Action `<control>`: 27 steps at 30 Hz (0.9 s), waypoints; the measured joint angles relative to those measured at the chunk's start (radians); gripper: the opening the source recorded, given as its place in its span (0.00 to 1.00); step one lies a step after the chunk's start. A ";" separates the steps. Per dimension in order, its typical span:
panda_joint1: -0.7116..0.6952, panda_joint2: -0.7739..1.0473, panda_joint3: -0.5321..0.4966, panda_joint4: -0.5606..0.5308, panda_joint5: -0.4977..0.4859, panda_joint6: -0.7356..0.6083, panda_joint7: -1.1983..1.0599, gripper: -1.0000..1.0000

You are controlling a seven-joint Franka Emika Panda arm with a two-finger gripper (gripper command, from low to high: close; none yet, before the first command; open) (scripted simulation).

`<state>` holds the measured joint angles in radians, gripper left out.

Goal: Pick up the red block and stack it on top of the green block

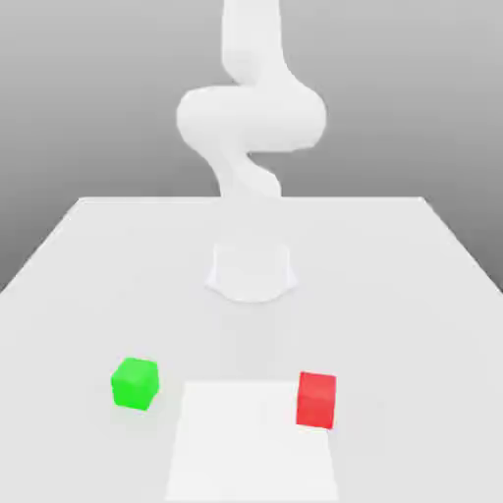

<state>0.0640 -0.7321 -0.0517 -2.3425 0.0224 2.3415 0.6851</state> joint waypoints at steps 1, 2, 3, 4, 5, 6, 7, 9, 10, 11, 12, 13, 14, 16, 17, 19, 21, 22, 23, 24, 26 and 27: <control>0.026 0.030 -0.020 -0.018 0.011 0.017 -0.050 0.50; 0.052 0.059 -0.039 -0.036 0.020 0.035 -0.098 0.50; 0.077 0.087 -0.057 -0.053 0.029 0.051 -0.144 0.50; 0.102 0.116 -0.075 -0.070 0.036 0.068 -0.189 0.50; 0.125 0.144 -0.090 -0.087 0.046 0.084 -0.235 0.50; 0.147 0.173 -0.104 -0.104 0.056 0.100 -0.281 0.50; 0.169 0.201 -0.118 -0.120 0.064 0.117 -0.327 0.50; 0.213 0.259 -0.143 -0.154 0.081 0.149 -0.417 0.50; 0.234 0.287 -0.154 -0.171 0.088 0.165 -0.461 0.50; 0.253 0.316 -0.163 -0.188 0.096 0.181 -0.506 0.50; 0.272 0.345 -0.171 -0.204 0.103 0.197 -0.550 0.50; 0.290 0.373 -0.179 -0.221 0.109 0.214 -0.593 0.50; 0.308 0.401 -0.185 -0.238 0.114 0.230 -0.636 0.50; 0.338 0.457 -0.193 -0.271 0.123 0.262 -0.720 0.50; 0.350 0.485 -0.195 -0.288 0.125 0.279 -0.761 0.50; 0.372 0.538 -0.195 -0.322 0.124 0.313 -0.838 0.50; 0.388 0.588 -0.193 -0.356 0.112 0.347 -0.907 0.50; 0.394 0.612 -0.190 -0.373 0.101 0.364 -0.938 0.50; 0.399 0.636 -0.188 -0.390 0.086 0.381 -0.966 0.50; 0.403 0.658 -0.185 -0.408 0.066 0.399 -0.991 0.50; 0.407 0.699 -0.182 -0.442 0.008 0.433 -1.028 0.50; 0.408 0.717 -0.182 -0.449 -0.007 0.448 -1.039 0.50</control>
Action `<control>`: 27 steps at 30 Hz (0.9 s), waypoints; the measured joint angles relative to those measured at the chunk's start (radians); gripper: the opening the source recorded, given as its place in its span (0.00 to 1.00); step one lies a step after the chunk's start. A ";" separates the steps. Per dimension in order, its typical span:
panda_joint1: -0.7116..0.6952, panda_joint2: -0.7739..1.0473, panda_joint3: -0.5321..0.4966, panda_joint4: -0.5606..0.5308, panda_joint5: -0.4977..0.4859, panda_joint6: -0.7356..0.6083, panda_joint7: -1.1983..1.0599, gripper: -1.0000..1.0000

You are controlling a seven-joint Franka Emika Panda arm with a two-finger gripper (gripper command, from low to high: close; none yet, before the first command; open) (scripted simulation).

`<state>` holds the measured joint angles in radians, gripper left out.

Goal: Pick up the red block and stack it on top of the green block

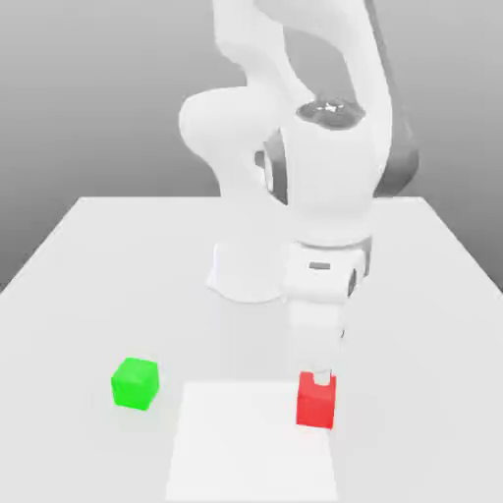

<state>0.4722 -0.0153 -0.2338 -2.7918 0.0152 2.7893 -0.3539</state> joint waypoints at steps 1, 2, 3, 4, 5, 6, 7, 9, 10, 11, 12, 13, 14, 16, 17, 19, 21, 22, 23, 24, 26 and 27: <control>0.001 0.016 0.000 -0.001 -0.003 0.014 -0.009 0.50; 0.001 0.032 0.002 0.000 0.000 0.027 -0.018 0.50; 0.001 0.048 0.004 0.003 0.008 0.041 -0.027 0.50; 0.002 0.065 0.006 0.006 0.018 0.055 -0.036 0.50; 0.000 0.082 0.010 0.009 0.030 0.069 -0.046 0.50; 0.003 0.099 0.010 0.013 0.044 0.084 -0.057 0.50; -0.001 0.118 0.018 0.016 0.060 0.099 -0.069 0.50; -0.015 0.155 0.040 0.021 0.093 0.130 -0.093 0.50; -0.025 0.175 0.053 0.023 0.109 0.146 -0.105 0.50; -0.035 0.195 0.068 0.025 0.127 0.162 -0.118 0.50; -0.048 0.215 0.084 0.027 0.143 0.179 -0.129 0.50; -0.062 0.235 0.102 0.028 0.156 0.196 -0.137 0.50; -0.075 0.254 0.119 0.029 0.169 0.211 -0.146 0.00; -0.075 0.254 0.119 0.029 0.169 0.211 -0.146 0.00; -0.076 0.254 0.119 0.029 0.169 0.210 -0.146 0.00; -0.076 0.254 0.119 0.029 0.168 0.208 -0.146 0.00; -0.081 0.257 0.125 0.029 0.170 0.211 -0.147 0.00; -0.072 0.244 0.113 0.029 0.159 0.201 -0.140 0.00; -0.063 0.227 0.100 0.028 0.145 0.187 -0.130 0.00; -0.054 0.208 0.087 0.026 0.129 0.172 -0.119 0.00; -0.042 0.170 0.066 0.022 0.093 0.141 -0.094 0.00; -0.039 0.150 0.059 0.020 0.076 0.125 -0.081 0.00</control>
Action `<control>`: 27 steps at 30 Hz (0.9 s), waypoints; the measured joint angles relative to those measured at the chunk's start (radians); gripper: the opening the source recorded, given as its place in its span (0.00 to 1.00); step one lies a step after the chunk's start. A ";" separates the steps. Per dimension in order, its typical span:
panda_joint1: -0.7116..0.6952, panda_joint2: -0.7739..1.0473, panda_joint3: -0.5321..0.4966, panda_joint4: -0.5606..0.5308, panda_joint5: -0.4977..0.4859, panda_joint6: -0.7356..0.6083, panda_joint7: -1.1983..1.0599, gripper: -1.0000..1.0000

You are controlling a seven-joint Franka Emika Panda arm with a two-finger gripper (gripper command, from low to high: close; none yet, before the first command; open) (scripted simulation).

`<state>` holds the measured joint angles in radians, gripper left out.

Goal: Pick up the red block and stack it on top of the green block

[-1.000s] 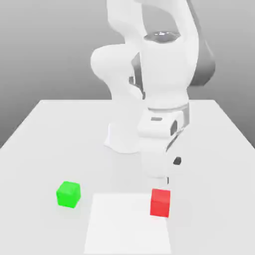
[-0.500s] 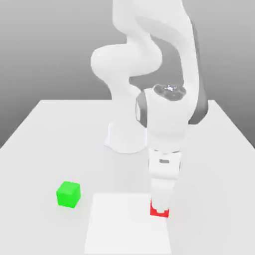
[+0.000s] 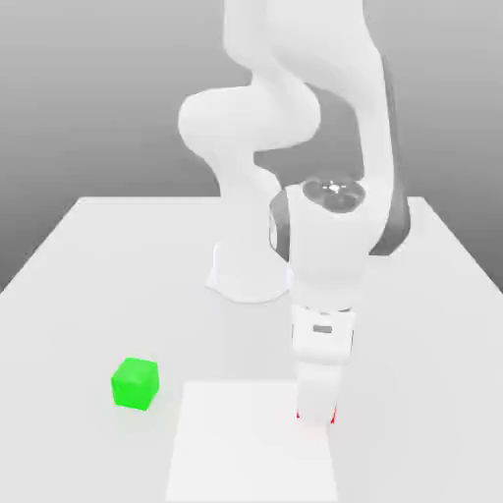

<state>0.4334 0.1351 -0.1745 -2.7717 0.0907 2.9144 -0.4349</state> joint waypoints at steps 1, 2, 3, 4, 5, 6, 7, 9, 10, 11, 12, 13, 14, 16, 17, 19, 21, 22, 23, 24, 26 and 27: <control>0.002 -0.019 -0.006 -0.003 -0.016 -0.016 0.012 0.00; 0.002 -0.037 -0.010 -0.005 -0.030 -0.031 0.021 0.00; 0.003 -0.055 -0.013 -0.008 -0.044 -0.046 0.032 0.00; 0.001 -0.073 -0.015 -0.012 -0.056 -0.061 0.042 0.00; 0.000 -0.089 -0.017 -0.016 -0.067 -0.075 0.050 0.00; -0.002 -0.105 -0.017 -0.020 -0.077 -0.089 0.058 0.00; -0.004 -0.121 -0.017 -0.024 -0.085 -0.102 0.065 0.00; 0.006 -0.152 -0.039 -0.031 -0.096 -0.129 0.046 0.00; -0.023 -0.168 -0.064 -0.033 -0.101 -0.143 0.019 0.00; -0.068 -0.184 -0.087 -0.035 -0.107 -0.157 -0.011 0.00; -0.097 -0.199 -0.106 -0.037 -0.114 -0.171 -0.042 0.00; -0.119 -0.215 -0.126 -0.039 -0.124 -0.184 -0.072 0.00; -0.140 -0.229 -0.146 -0.042 -0.135 -0.195 -0.102 0.00; -0.186 -0.258 -0.192 -0.048 -0.164 -0.216 -0.158 0.00; -0.211 -0.271 -0.216 -0.051 -0.180 -0.225 -0.184 0.00; -0.267 -0.296 -0.263 -0.058 -0.218 -0.240 -0.234 0.00; -0.324 -0.319 -0.309 -0.066 -0.260 -0.250 -0.281 0.00; -0.355 -0.329 -0.331 -0.070 -0.282 -0.254 -0.303 0.00; -0.384 -0.338 -0.353 -0.075 -0.304 -0.256 -0.325 0.00; -0.401 -0.342 -0.369 -0.077 -0.314 -0.258 -0.344 0.00; -0.402 -0.339 -0.387 -0.074 -0.301 -0.258 -0.371 0.00; -0.396 -0.335 -0.391 -0.072 -0.289 -0.256 -0.384 0.00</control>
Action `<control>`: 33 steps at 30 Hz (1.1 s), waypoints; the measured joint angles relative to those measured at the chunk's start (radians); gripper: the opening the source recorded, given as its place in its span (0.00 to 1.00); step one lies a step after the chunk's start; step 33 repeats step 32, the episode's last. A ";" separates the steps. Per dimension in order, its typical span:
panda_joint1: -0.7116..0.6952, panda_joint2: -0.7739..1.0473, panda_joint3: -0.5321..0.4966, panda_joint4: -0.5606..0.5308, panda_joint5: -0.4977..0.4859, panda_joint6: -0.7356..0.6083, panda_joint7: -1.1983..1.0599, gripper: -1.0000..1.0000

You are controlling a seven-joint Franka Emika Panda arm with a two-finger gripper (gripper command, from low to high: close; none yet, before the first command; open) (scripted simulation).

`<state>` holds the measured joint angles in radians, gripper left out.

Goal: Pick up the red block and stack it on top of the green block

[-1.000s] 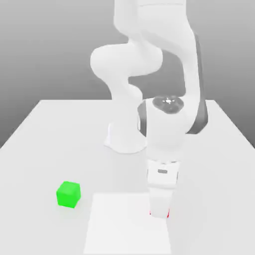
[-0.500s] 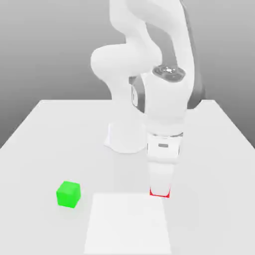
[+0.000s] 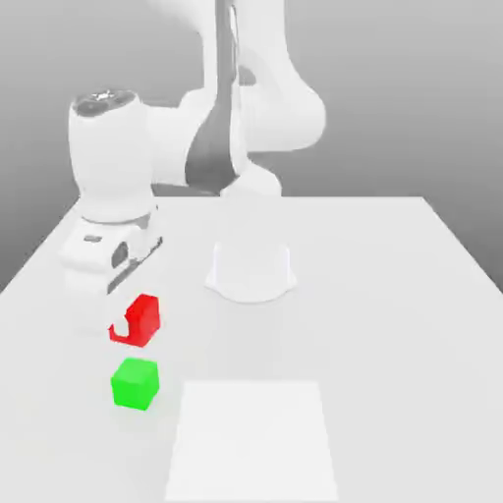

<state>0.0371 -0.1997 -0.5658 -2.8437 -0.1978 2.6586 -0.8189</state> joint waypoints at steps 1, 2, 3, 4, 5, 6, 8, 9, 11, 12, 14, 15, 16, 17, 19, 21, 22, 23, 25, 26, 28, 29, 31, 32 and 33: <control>0.007 0.006 -0.004 0.002 0.015 0.003 -0.012 0.00; 0.015 0.013 -0.008 0.005 0.030 0.007 -0.023 0.00; 0.024 0.021 -0.013 0.007 0.046 0.013 -0.035 0.00; 0.032 0.030 -0.016 0.009 0.062 0.019 -0.047 0.00; 0.040 0.040 -0.020 0.010 0.079 0.027 -0.058 0.00; 0.048 0.051 -0.023 0.012 0.096 0.036 -0.070 0.00; 0.061 0.075 -0.027 0.014 0.131 0.057 -0.095 0.00; 0.066 0.089 -0.027 0.014 0.149 0.068 -0.108 0.00; 0.078 0.117 -0.031 0.015 0.188 0.094 -0.135 0.00; 0.084 0.132 -0.032 0.015 0.209 0.108 -0.150 0.00; 0.093 0.164 -0.030 0.013 0.252 0.137 -0.180 0.00; 0.097 0.181 -0.029 0.013 0.275 0.153 -0.197 0.00; 0.095 0.199 -0.022 0.011 0.299 0.169 -0.213 0.00; 0.097 0.217 -0.019 0.010 0.323 0.185 -0.230 0.00; 0.088 0.254 -0.001 0.007 0.371 0.219 -0.263 0.00; 0.077 0.284 0.016 0.003 0.409 0.247 -0.290 1.00; 0.077 0.284 0.016 0.003 0.409 0.247 -0.290 1.00; 0.077 0.284 0.016 0.003 0.409 0.247 -0.290 1.00; 0.077 0.284 0.016 0.003 0.409 0.247 -0.290 1.00; 0.077 0.284 0.016 0.003 0.409 0.247 -0.290 1.00; 0.076 0.283 0.016 0.003 0.409 0.248 -0.290 1.00; 0.078 0.271 0.011 0.005 0.392 0.237 -0.278 1.00; 0.076 0.238 0.003 0.008 0.349 0.207 -0.248 1.00; 0.074 0.220 0.000 0.010 0.326 0.191 -0.232 1.00; 0.074 0.220 0.000 0.010 0.326 0.191 -0.232 1.00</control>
